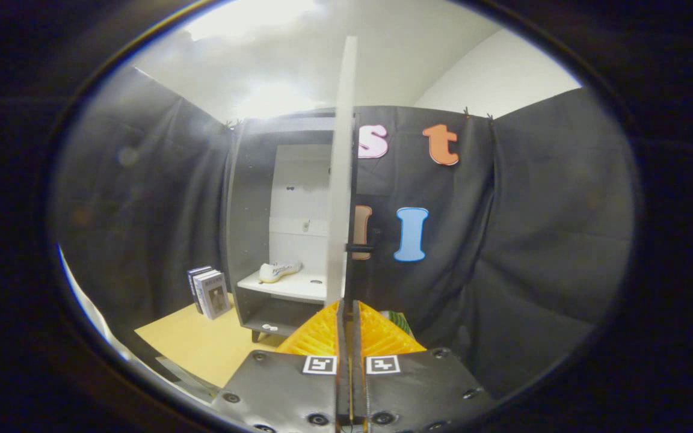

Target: Open the shoe cabinet door, grab the shoes and put them into the shoe cabinet, then close the shoe cabinet door.

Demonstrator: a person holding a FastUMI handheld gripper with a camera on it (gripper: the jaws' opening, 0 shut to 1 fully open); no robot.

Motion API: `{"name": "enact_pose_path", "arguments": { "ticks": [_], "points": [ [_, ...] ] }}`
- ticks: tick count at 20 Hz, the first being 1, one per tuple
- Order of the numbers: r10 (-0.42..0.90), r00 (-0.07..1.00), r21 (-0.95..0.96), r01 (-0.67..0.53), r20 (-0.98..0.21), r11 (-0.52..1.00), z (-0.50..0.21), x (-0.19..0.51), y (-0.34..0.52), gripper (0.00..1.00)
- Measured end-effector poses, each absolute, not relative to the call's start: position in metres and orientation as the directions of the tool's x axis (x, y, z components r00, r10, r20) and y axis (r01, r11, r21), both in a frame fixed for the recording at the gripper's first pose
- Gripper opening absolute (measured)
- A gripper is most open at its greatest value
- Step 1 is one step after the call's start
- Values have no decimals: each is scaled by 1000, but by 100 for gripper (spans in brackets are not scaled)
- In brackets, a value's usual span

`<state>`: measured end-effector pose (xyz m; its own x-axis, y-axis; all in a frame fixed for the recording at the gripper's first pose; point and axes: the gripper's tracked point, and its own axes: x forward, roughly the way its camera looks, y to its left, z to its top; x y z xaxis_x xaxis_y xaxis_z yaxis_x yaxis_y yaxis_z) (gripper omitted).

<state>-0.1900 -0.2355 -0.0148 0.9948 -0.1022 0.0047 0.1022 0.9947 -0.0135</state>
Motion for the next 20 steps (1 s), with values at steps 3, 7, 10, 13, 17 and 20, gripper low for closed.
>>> {"name": "enact_pose_path", "arguments": {
  "ticks": [3, 7, 10, 13, 17, 20],
  "points": [
    [-121, 993, 7, 121, -15, 993, -38, -182, -191, 4],
    [-109, 993, 115, 114, -49, 987, -87, -154, -127, 4],
    [-109, 987, 159, 127, -120, 979, -145, -129, -90, 9],
    [-123, 977, 171, 152, -174, 973, -198, -115, -66, 20],
    [-98, 953, 194, 158, -286, 968, -290, -86, -41, 40],
    [-65, 929, 219, 154, -365, 963, -360, -65, -30, 56]
  ]
}}
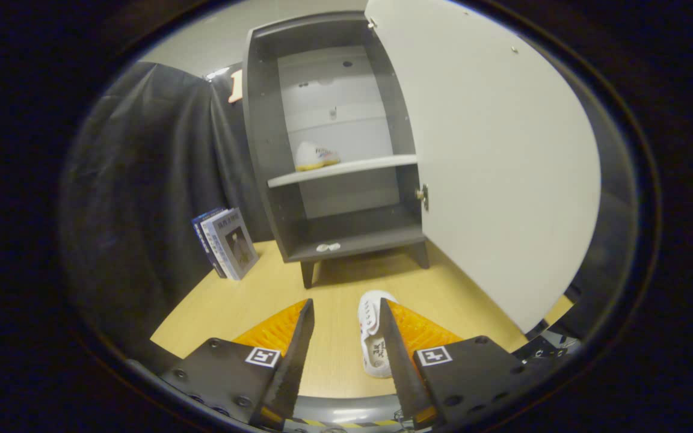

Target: Open the shoe cabinet door, grab the shoes and put them into the shoe cabinet, then close the shoe cabinet door.

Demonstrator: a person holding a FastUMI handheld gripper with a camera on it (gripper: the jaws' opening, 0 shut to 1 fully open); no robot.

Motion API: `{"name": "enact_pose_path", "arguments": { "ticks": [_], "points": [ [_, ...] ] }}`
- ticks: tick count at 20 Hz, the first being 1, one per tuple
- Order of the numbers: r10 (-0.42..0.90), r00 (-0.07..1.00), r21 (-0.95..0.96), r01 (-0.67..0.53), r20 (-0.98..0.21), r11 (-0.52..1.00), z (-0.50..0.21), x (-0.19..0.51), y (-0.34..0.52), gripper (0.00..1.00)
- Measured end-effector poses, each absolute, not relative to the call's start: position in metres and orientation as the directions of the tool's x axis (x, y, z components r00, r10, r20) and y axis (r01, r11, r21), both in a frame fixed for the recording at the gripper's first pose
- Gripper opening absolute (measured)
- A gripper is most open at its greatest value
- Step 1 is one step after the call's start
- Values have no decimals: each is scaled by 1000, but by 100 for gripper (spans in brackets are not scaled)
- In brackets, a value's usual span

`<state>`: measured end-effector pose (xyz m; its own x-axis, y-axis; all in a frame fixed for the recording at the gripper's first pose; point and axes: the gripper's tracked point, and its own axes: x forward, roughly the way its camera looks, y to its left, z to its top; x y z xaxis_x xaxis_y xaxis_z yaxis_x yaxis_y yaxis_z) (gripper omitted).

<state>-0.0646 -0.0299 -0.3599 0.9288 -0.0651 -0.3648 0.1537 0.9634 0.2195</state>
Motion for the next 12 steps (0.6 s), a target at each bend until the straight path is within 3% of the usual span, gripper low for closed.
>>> {"name": "enact_pose_path", "arguments": {
  "ticks": [2, 8, 12],
  "points": [
    [-72, 908, 215, 174, -412, 961, -402, -50, -29, 67],
    [-89, 850, 181, 211, -518, 961, -492, -16, -30, 66],
    [-145, 826, 112, 243, -544, 964, -506, -2, -36, 65]
  ]
}}
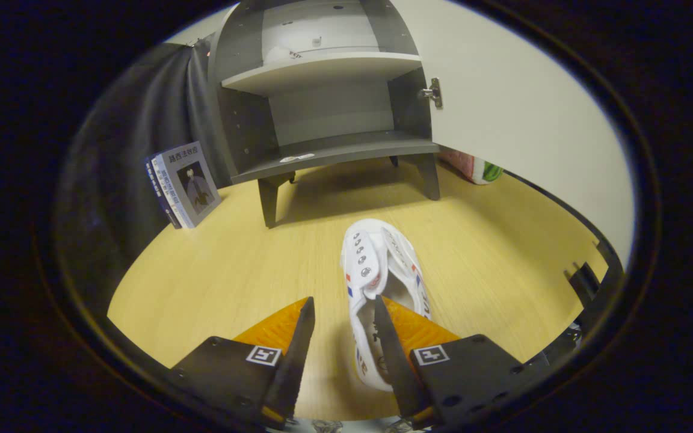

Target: Open the shoe cabinet door, grab the shoes and put them into the shoe cabinet, then close the shoe cabinet door.

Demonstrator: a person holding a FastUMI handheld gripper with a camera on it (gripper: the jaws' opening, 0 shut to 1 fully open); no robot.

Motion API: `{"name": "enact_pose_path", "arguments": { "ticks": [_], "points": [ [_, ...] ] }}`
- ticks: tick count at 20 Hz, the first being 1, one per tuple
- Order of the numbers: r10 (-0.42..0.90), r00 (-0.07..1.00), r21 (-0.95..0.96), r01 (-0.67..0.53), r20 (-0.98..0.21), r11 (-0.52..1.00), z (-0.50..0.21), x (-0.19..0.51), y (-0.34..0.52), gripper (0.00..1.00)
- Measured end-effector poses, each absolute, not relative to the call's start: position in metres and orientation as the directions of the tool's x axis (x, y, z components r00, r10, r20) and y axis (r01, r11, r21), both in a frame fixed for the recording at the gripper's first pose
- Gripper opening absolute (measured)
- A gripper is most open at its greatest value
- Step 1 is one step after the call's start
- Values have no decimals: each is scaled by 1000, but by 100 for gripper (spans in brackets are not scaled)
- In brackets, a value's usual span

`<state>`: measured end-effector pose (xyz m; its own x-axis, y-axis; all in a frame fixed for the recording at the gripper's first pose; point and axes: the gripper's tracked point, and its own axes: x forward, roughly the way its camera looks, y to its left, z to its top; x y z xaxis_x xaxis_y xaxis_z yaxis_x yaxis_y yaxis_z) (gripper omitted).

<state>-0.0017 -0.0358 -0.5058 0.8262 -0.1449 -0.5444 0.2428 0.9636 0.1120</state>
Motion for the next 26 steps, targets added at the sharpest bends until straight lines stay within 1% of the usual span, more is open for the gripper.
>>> {"name": "enact_pose_path", "arguments": {
  "ticks": [6, 11, 14, 17, 18, 21, 22, 25, 26],
  "points": [
    [-176, 794, 77, 270, -582, 960, -519, 10, -39, 65],
    [-178, 801, 79, 270, -572, 960, -521, 29, -41, 65],
    [-201, 798, 69, 290, -569, 955, -523, 34, -48, 61],
    [-188, 794, 89, 290, -578, 953, -527, 37, -53, 45],
    [-170, 799, 94, 272, -577, 958, -527, 37, -51, 45],
    [-151, 805, 84, 240, -574, 967, -520, 37, -46, 36],
    [-130, 803, 100, 229, -582, 968, -527, 42, -42, 29],
    [-104, 814, 135, 218, -571, 966, -525, 43, -41, 4],
    [-94, 812, 140, 212, -576, 967, -526, 43, -41, 4]
  ]
}}
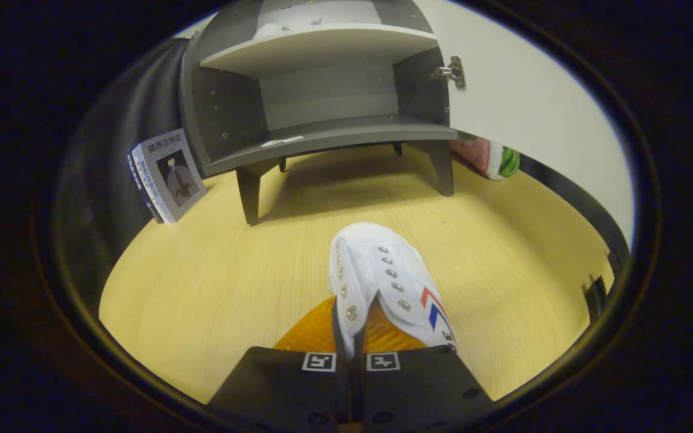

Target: Open the shoe cabinet door, grab the shoes and put them into the shoe cabinet, then close the shoe cabinet door.

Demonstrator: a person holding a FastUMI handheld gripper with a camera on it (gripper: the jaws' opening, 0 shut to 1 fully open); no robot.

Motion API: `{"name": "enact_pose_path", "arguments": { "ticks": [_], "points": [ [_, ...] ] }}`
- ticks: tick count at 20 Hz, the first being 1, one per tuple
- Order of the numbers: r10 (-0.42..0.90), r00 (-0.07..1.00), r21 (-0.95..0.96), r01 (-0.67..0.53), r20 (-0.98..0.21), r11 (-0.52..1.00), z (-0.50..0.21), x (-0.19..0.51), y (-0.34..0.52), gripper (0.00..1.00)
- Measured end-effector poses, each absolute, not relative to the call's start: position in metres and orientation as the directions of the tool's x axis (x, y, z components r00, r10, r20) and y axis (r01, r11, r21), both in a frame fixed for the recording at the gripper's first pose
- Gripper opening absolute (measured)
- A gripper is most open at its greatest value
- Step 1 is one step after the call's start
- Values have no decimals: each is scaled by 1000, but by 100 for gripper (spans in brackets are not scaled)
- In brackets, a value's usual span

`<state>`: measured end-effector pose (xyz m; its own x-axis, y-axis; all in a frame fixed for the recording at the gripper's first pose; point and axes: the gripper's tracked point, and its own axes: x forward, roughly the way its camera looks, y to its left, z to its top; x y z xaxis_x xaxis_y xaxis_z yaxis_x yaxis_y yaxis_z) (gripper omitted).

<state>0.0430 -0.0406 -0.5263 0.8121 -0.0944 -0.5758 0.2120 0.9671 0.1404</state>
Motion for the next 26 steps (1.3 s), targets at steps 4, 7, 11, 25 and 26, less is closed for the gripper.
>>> {"name": "enact_pose_path", "arguments": {
  "ticks": [4, 7, 11, 25, 26],
  "points": [
    [-90, 812, 113, 188, -577, 976, -525, 42, -40, 3],
    [-80, 815, 124, 183, -574, 975, -523, 42, -39, 3],
    [-61, 814, 107, 149, -577, 983, -510, 35, -31, 3],
    [-160, 897, 56, 200, -412, 978, -270, 69, -51, 3],
    [-166, 900, 45, 201, -402, 979, -254, 71, -54, 3]
  ]
}}
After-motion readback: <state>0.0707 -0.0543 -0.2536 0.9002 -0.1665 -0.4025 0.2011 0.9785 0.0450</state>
